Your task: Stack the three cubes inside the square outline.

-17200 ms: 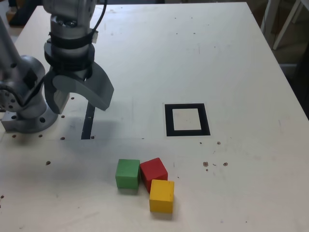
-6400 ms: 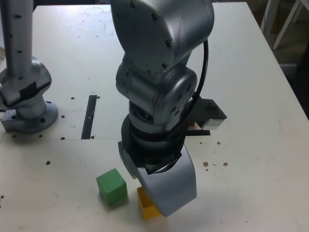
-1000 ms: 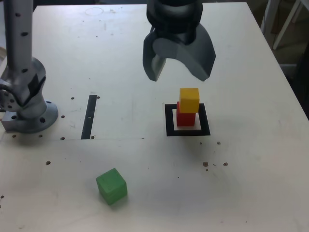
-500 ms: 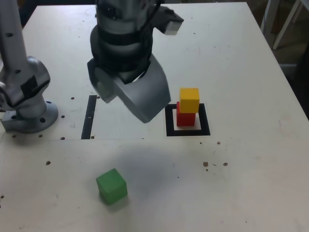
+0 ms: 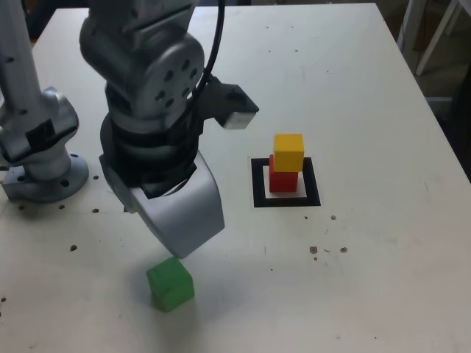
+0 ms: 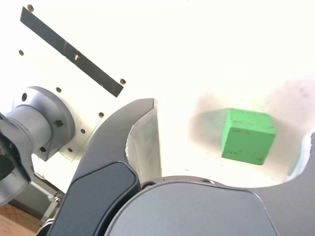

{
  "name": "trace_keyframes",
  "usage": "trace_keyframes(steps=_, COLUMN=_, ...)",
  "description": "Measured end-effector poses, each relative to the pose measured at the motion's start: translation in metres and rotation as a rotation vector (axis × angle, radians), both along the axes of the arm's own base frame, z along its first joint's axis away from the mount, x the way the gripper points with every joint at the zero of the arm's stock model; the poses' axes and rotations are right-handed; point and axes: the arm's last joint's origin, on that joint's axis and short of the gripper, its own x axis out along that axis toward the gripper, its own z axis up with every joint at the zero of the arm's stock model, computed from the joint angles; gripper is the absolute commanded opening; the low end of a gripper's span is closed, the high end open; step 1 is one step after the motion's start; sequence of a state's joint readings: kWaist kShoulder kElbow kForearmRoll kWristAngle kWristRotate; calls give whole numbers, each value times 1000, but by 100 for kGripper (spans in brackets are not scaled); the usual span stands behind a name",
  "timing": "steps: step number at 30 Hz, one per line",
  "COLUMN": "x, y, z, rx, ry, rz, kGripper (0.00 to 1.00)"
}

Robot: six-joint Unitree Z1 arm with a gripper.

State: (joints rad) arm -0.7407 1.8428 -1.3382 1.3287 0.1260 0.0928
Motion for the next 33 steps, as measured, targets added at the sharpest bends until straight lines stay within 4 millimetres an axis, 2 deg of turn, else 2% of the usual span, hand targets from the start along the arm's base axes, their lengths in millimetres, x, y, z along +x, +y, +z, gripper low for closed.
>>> trace_keyframes(steps=12, x=-4, y=-29, z=-25, rx=-19, ry=22, rz=-29, kGripper=94)
trace_keyframes(steps=29, x=3, y=-44, z=-50, rx=-22, ry=56, rz=-31, kGripper=80)
trace_keyframes(steps=33, x=6, y=-47, z=-53, rx=-35, ry=54, rz=-29, kGripper=72)
